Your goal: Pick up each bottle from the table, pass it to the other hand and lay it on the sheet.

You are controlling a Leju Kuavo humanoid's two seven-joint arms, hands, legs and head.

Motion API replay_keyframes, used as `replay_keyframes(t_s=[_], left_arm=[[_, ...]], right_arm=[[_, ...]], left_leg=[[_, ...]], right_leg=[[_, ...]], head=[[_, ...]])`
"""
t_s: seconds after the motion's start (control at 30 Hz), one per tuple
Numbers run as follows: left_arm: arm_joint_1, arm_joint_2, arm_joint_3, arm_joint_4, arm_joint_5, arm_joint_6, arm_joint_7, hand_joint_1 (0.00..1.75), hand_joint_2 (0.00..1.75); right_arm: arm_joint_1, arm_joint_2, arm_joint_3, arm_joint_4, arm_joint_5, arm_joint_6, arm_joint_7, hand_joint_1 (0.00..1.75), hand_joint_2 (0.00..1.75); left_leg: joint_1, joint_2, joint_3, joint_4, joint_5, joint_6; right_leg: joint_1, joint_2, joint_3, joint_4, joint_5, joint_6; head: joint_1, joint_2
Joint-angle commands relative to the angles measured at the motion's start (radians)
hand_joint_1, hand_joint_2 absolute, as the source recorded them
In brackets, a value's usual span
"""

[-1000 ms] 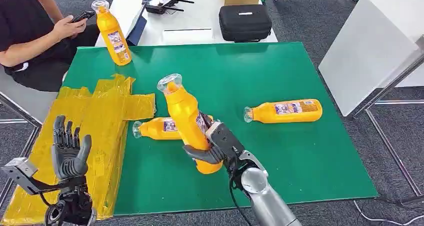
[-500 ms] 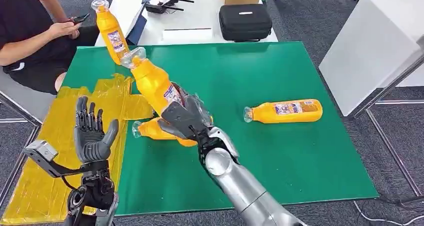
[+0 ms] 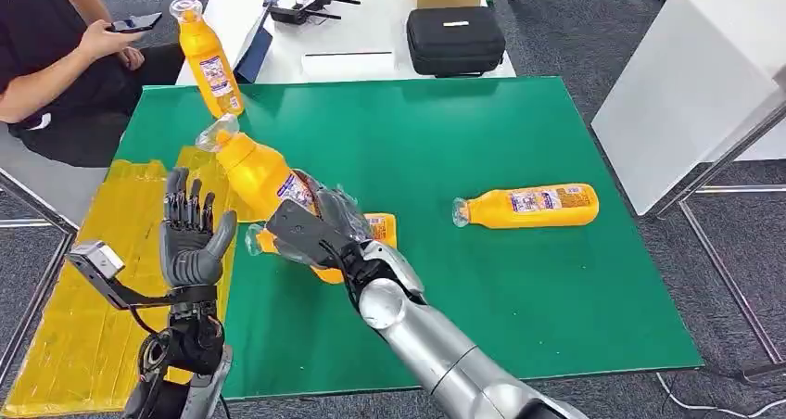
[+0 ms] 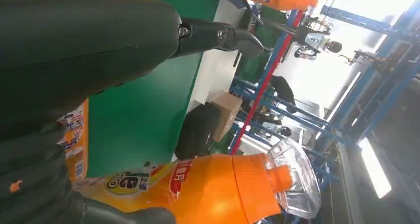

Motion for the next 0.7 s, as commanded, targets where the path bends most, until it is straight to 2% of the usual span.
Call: replay_keyframes(t_s=[0.03,0.37,0.5,0.6,0.7], left_arm=[[-0.033,0.008,-0.017,0.067,0.02,-0.008,0.014,0.0,1.75],[-0.032,-0.03,-0.08,0.06,0.101,-0.051,0.089,0.0,1.75],[-0.072,-0.045,-0.131,0.116,0.195,-0.101,0.17,0.0,1.75],[-0.119,-0.059,-0.171,0.177,0.263,-0.127,0.228,0.0,1.75],[-0.173,-0.077,-0.209,0.253,0.283,-0.134,0.254,0.0,1.75]], right_arm=[[-0.056,-0.003,0.049,0.08,0.006,-0.009,0.006,1.75,1.75],[-0.098,-0.003,0.076,0.188,0.073,-0.015,0.095,1.75,1.75],[-0.129,-0.003,0.175,0.247,0.051,-0.048,0.149,1.75,1.75],[-0.151,-0.003,0.295,0.27,0.082,-0.123,0.216,1.75,1.75],[-0.161,-0.003,0.375,0.273,0.071,-0.132,0.265,1.75,1.75]], left_leg=[[0.0,-0.001,0.003,0.0,-0.001,0.0],[0.0,-0.001,0.004,0.0,-0.001,0.0],[0.0,-0.002,0.003,0.0,-0.001,0.0],[0.0,-0.002,0.002,0.0,0.0,0.0],[-0.001,-0.003,0.005,0.0,-0.002,0.0]], right_leg=[[0.001,-0.003,0.003,0.0,-0.002,-0.002],[0.0,-0.003,0.004,0.001,-0.002,-0.002],[0.0,-0.004,0.003,0.0,-0.002,-0.002],[0.0,-0.004,0.003,0.0,-0.001,-0.001],[0.0,-0.006,0.005,0.001,-0.003,-0.002]], head=[[0.0,0.0],[0.0,0.0],[0.0,0.0],[0.0,0.0],[0.0,0.0]])
